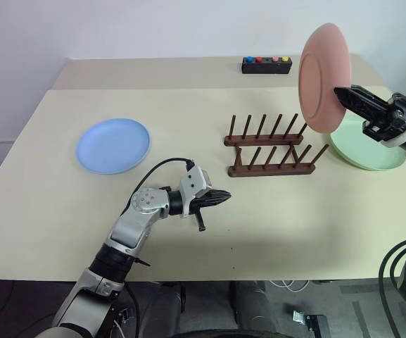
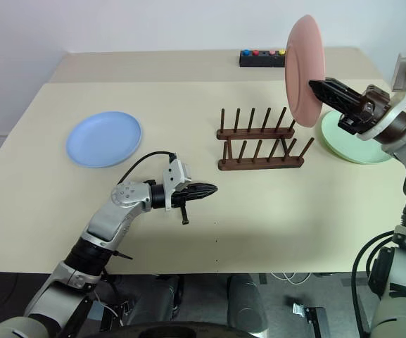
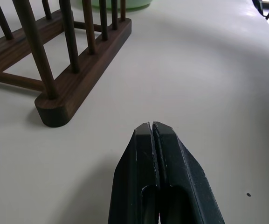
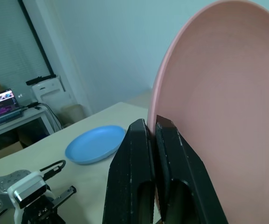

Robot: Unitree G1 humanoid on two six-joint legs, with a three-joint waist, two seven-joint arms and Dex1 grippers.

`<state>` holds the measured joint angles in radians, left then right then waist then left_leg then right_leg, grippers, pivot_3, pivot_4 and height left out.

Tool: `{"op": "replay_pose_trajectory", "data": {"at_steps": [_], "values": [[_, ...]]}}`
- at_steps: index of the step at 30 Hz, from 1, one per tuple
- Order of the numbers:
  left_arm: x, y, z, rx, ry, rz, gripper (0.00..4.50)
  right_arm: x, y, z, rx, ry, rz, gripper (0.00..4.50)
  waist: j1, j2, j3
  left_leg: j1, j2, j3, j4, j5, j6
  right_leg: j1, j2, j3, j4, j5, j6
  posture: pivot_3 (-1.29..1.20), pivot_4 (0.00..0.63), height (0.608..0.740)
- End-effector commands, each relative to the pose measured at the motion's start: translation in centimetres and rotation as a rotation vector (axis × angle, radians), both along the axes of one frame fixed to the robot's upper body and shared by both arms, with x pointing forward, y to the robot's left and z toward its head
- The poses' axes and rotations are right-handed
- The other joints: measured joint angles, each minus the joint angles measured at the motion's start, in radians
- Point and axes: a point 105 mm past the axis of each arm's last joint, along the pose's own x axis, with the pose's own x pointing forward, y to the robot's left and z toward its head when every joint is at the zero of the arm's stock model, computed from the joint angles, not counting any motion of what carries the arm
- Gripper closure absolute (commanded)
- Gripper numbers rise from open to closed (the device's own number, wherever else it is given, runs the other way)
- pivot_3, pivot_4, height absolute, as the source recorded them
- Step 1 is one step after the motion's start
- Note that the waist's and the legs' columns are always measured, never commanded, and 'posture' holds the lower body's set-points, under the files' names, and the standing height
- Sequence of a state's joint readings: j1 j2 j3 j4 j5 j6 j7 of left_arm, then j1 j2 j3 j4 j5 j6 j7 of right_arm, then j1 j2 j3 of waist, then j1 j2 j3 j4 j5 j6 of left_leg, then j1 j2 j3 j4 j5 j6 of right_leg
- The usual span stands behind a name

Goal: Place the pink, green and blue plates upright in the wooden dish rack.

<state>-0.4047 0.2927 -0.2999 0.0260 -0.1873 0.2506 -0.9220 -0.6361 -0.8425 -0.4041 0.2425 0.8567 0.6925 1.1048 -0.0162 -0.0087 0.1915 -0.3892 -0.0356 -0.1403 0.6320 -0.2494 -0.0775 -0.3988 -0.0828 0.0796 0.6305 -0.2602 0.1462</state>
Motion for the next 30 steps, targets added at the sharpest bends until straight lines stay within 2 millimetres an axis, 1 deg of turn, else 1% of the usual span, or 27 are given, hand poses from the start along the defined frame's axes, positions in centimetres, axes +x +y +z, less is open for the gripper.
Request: {"op": "replay_pose_trajectory", "data": {"at_steps": [1, 20, 30], "values": [[-0.3, -0.2, 1.2, -0.032, -0.031, -0.019, 4.50, -0.6, -0.7, 1.1, 0.004, -0.037, -0.009, 4.45, 0.000, 0.000, 0.000, 0.000, 0.000, 0.000, 0.000, 0.000, 0.000, 0.000, 0.000, 0.000, 0.000, 0.000, 0.000, 0.00, 0.150, 0.740], [-0.3, -0.5, 1.1, -0.035, -0.030, -0.025, 4.50, -0.3, -2.5, 0.1, 0.092, 0.053, -0.040, 4.45, 0.000, 0.000, 0.000, 0.000, 0.000, 0.000, 0.000, 0.000, 0.000, 0.000, 0.000, 0.000, 0.000, 0.000, 0.000, 0.00, 0.150, 0.740], [-0.4, -0.4, 1.0, -0.030, -0.031, -0.026, 4.50, -0.4, -3.0, -0.3, 0.130, 0.081, -0.051, 4.45, 0.001, 0.000, 0.000, 0.000, 0.000, 0.000, 0.000, 0.000, 0.000, 0.000, 0.000, 0.000, 0.000, 0.000, 0.000, 0.00, 0.150, 0.740]]}}
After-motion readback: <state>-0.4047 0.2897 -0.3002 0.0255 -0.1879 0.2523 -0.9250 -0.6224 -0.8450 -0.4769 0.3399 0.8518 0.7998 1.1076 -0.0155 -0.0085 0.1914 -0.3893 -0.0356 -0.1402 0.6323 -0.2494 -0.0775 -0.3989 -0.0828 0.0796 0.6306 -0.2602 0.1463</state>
